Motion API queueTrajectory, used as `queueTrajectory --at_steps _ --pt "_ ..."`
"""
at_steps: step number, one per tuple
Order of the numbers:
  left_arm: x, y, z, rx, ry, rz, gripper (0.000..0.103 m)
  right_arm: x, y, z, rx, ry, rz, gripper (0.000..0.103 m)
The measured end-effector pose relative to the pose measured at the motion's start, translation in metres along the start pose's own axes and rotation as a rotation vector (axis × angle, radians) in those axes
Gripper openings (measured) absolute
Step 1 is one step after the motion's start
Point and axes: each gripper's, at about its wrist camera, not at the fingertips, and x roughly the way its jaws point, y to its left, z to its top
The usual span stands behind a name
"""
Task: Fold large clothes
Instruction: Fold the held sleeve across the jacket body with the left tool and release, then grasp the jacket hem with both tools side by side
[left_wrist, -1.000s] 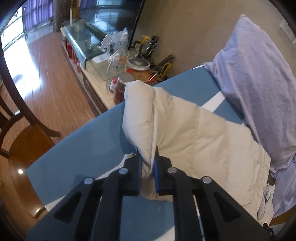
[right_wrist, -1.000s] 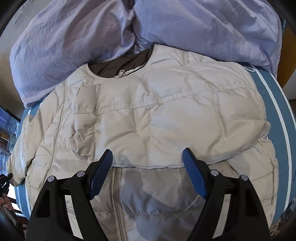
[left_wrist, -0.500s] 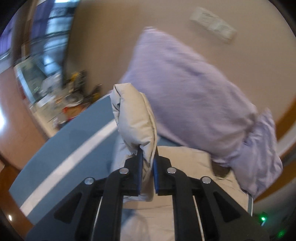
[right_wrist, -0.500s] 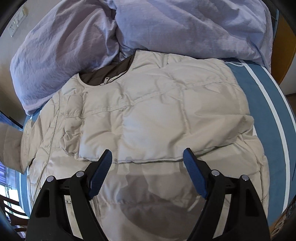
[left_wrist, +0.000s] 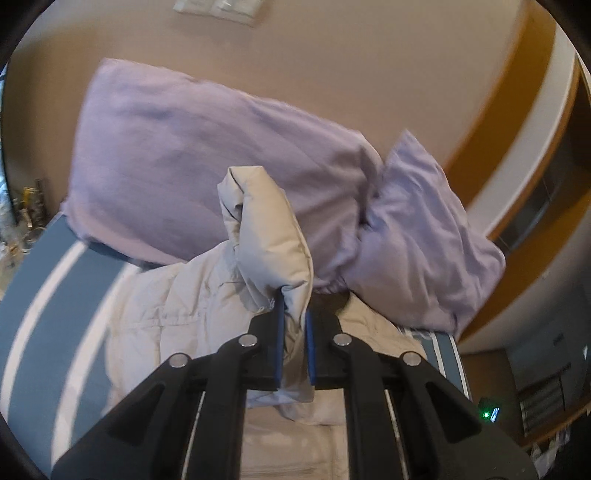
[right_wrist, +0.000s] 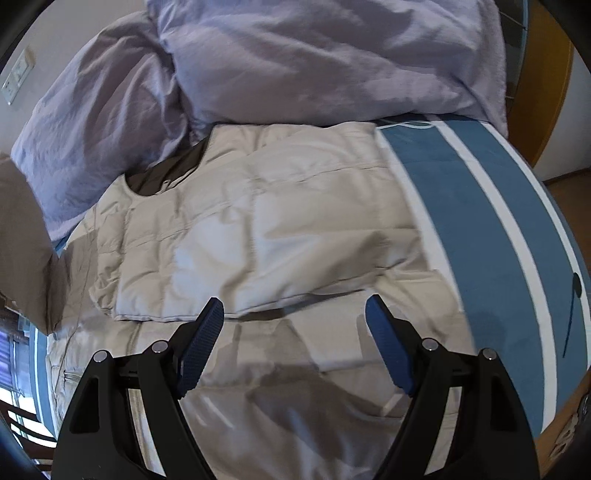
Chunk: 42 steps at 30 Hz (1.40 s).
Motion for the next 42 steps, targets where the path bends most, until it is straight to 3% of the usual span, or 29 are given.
queueTrajectory --at_steps 11,17,18,21,23,28,33,37,42 --pt "0.084 -0.041 -0.059 0.081 0.217 0.007 0.01 0.003 -0.033 -0.013 0.053 0.022 -0.029 0.081" --pt "0.107 -0.048 -0.087 0.088 0.325 -0.025 0.01 0.005 -0.043 -0.019 0.067 0.032 -0.042 0.081" --pt "0.106 -0.049 -0.088 0.096 0.327 -0.028 0.011 0.005 -0.045 -0.019 0.071 0.032 -0.043 0.081" --pt "0.1 -0.055 -0.09 0.133 0.31 -0.029 0.031 0.005 -0.049 -0.02 0.078 0.032 -0.041 0.081" --pt "0.095 -0.057 -0.087 0.158 0.284 -0.014 0.037 0.005 -0.05 -0.02 0.08 0.029 -0.04 0.081" --pt "0.103 -0.044 -0.083 0.203 0.259 0.102 0.039 0.004 -0.049 -0.02 0.079 0.021 -0.037 0.081" --pt "0.133 -0.025 -0.097 0.213 0.312 0.219 0.039 0.002 -0.048 -0.022 0.071 0.018 -0.042 0.081" --pt "0.155 -0.017 -0.121 0.216 0.381 0.246 0.042 0.0 -0.051 -0.025 0.066 0.018 -0.055 0.081" --pt "0.156 -0.017 -0.128 0.221 0.383 0.258 0.043 -0.005 -0.061 -0.031 0.059 0.028 -0.059 0.081"
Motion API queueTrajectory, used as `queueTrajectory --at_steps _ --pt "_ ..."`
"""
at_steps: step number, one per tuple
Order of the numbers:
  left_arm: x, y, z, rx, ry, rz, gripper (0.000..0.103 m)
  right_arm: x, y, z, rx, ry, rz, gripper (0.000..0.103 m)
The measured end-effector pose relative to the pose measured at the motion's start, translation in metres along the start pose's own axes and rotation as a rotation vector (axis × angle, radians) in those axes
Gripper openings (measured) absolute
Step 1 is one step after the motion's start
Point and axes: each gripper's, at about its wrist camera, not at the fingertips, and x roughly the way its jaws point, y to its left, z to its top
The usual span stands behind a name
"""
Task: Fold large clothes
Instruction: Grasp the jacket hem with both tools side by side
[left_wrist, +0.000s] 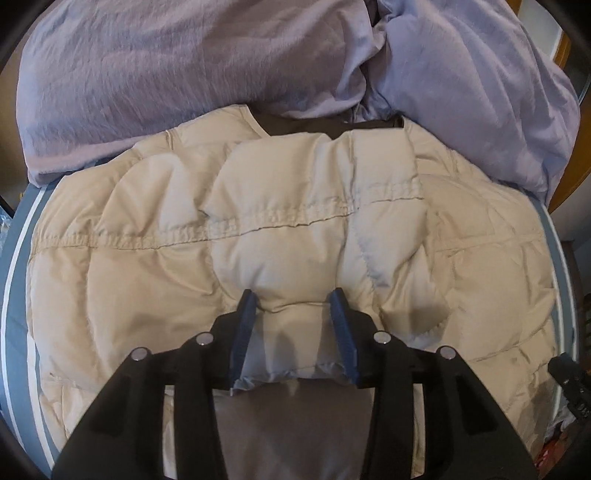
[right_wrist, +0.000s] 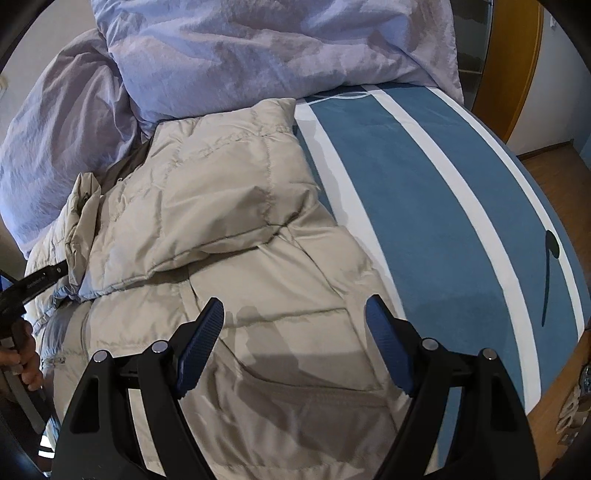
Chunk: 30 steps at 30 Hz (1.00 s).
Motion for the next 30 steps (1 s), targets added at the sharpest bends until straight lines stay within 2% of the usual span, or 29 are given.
queueTrajectory --at_steps 3,7,15,19,24,30 --pt "-0.022 0.011 -0.006 -0.008 -0.015 -0.057 0.046 -0.005 -0.007 -0.005 -0.026 0.011 0.004 0.081" --pt "-0.063 0.043 -0.031 -0.005 -0.066 -0.084 0.061 -0.014 -0.02 -0.013 -0.069 0.046 0.022 0.084" --pt "-0.107 0.142 -0.112 -0.085 -0.021 -0.011 0.061 -0.023 -0.043 -0.045 -0.143 0.177 0.082 0.084" --pt "-0.118 0.187 -0.155 -0.171 0.025 0.002 0.061 -0.023 -0.058 -0.057 -0.134 0.229 0.1 0.084" --pt "-0.118 0.212 -0.193 -0.23 0.078 -0.021 0.061 -0.019 -0.067 -0.076 -0.133 0.303 0.125 0.078" --pt "-0.113 0.216 -0.22 -0.262 0.114 -0.064 0.061 -0.017 -0.069 -0.085 -0.122 0.328 0.168 0.068"
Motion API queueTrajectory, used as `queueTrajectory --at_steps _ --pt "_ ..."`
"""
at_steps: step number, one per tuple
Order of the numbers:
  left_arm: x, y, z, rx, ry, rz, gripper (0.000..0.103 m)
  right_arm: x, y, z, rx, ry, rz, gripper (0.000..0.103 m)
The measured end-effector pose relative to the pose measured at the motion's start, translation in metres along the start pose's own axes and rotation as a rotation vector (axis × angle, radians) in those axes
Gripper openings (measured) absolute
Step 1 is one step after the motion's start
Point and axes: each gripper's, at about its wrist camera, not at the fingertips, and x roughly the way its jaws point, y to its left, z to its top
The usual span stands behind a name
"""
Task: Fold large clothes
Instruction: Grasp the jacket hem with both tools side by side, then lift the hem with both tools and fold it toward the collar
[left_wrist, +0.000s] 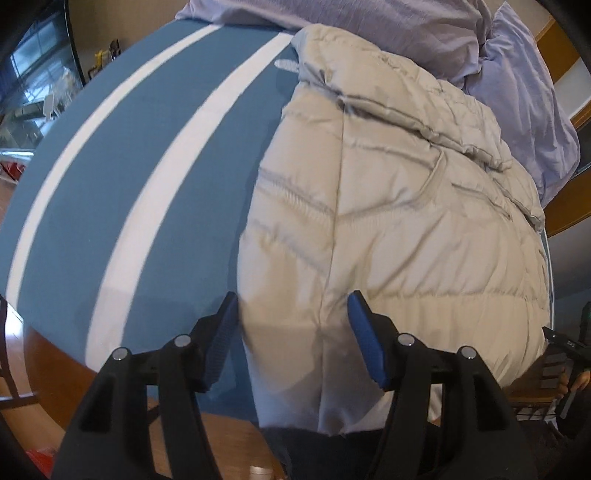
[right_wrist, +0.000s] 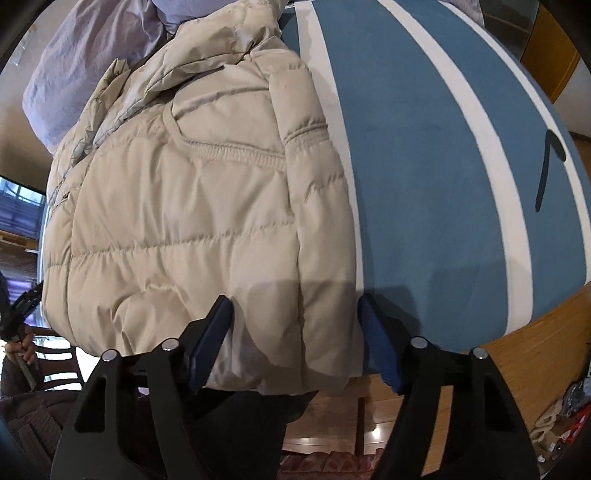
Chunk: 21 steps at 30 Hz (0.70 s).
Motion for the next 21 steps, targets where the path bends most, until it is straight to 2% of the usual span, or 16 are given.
queueTrajectory --at_steps 4,12,15,18,21 --pt "0.003 0.0 -0.008 -0.008 0.012 -0.027 0.06 -0.001 -0.001 -0.003 -0.001 -0.006 0.026 0.06" --pt "0.001 0.002 -0.016 -0.04 0.001 -0.066 0.05 -0.004 -0.008 -0.014 0.013 -0.043 0.053 0.056" --pt "-0.001 0.002 -0.019 -0.05 -0.005 -0.08 0.043 -0.009 -0.014 -0.022 0.009 -0.058 0.073 0.04" --pt "-0.003 0.0 -0.02 -0.054 -0.018 -0.095 0.028 -0.014 -0.009 -0.024 -0.011 -0.086 0.081 0.021" --pt "-0.008 -0.006 -0.02 -0.035 -0.039 -0.093 0.016 -0.022 -0.004 -0.023 -0.034 -0.12 0.076 0.012"
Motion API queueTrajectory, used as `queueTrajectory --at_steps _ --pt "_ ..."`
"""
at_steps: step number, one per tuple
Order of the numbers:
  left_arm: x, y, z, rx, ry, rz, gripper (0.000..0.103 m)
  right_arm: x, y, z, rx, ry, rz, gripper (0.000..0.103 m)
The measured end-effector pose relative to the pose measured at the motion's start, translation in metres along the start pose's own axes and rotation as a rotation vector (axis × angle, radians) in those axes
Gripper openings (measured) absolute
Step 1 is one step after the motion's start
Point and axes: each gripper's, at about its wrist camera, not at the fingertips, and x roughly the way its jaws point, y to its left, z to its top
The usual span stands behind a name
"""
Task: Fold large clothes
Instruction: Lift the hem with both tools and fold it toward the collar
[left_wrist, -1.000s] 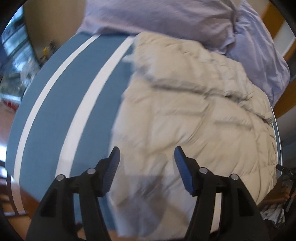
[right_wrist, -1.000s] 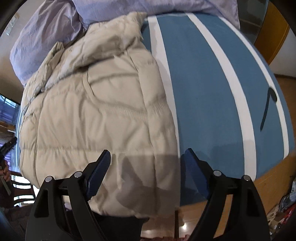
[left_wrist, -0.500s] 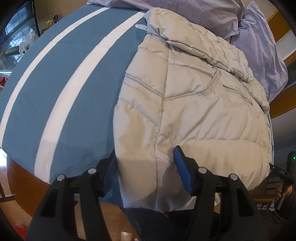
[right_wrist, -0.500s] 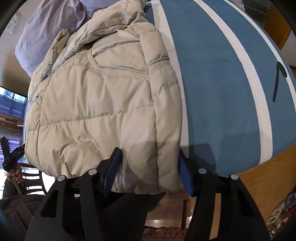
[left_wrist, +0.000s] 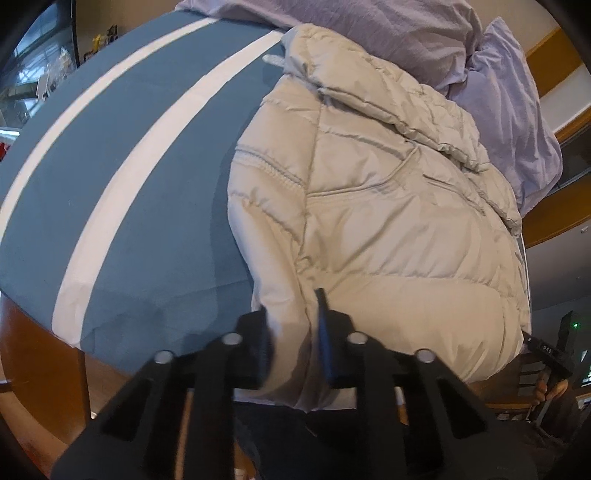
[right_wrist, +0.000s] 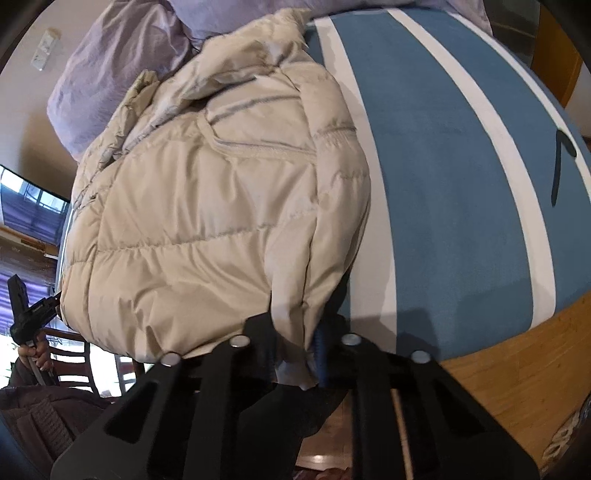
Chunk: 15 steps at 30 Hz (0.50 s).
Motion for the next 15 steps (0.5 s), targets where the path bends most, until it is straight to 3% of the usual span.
queueTrajectory --at_steps 5,15 --pt "-0.017 -0.011 0.008 0.017 -0.051 -0.004 0.01 -0.009 0.018 0.013 -0.024 -0.078 -0.013 0.01" --pt "-0.067 -0.041 0.053 0.063 -0.214 -0.039 0.009 -0.042 0.049 0.062 -0.104 -0.261 -0.01 0.01"
